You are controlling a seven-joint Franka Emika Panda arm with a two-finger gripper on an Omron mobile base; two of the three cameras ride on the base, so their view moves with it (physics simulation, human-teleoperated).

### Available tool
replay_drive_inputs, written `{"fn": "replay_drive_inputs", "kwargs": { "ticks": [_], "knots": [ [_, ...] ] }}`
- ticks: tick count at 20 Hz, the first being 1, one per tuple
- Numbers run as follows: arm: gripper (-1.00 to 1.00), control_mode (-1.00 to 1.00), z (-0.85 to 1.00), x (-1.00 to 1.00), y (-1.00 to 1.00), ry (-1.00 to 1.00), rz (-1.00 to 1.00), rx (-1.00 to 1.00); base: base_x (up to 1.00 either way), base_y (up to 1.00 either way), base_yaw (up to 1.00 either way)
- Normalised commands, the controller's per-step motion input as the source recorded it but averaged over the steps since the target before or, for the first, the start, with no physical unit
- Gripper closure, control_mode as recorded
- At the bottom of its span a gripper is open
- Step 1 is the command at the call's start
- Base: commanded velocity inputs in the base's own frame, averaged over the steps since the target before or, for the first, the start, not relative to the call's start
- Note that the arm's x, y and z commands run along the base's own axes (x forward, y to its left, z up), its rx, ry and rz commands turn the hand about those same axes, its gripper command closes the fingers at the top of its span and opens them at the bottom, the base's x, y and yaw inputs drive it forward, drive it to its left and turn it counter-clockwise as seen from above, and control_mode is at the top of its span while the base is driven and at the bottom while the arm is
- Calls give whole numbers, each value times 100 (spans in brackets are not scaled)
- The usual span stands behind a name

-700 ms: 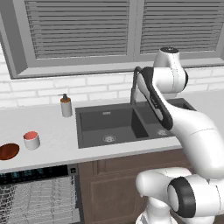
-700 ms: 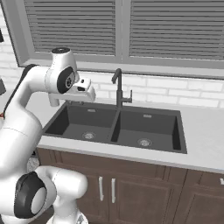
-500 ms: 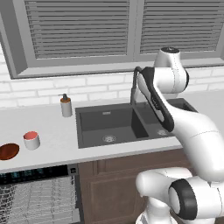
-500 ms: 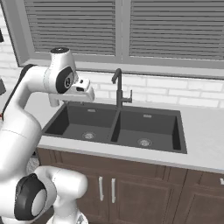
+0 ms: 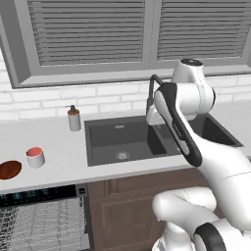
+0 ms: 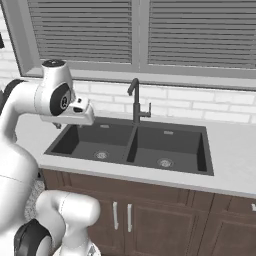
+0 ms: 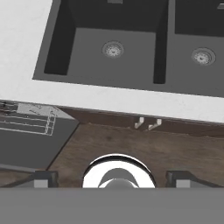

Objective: Pick up the cup and bowl from the counter, place them in the dishwasher, and close the dishwasher door.

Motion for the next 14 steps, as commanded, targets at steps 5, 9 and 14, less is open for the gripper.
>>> {"fn": "replay_drive_inputs", "kwargs": {
  "ticks": [5, 9, 14],
  "knots": [
    [-100, -100, -17, -37, 4, 1, 2, 6, 0, 0, 0],
    [-100, 100, -2, -6, 2, 1, 0, 1, 0, 2, 0],
    [-100, 100, 0, 0, 0, 0, 0, 0, -12, -24, 31]
  ]
}}
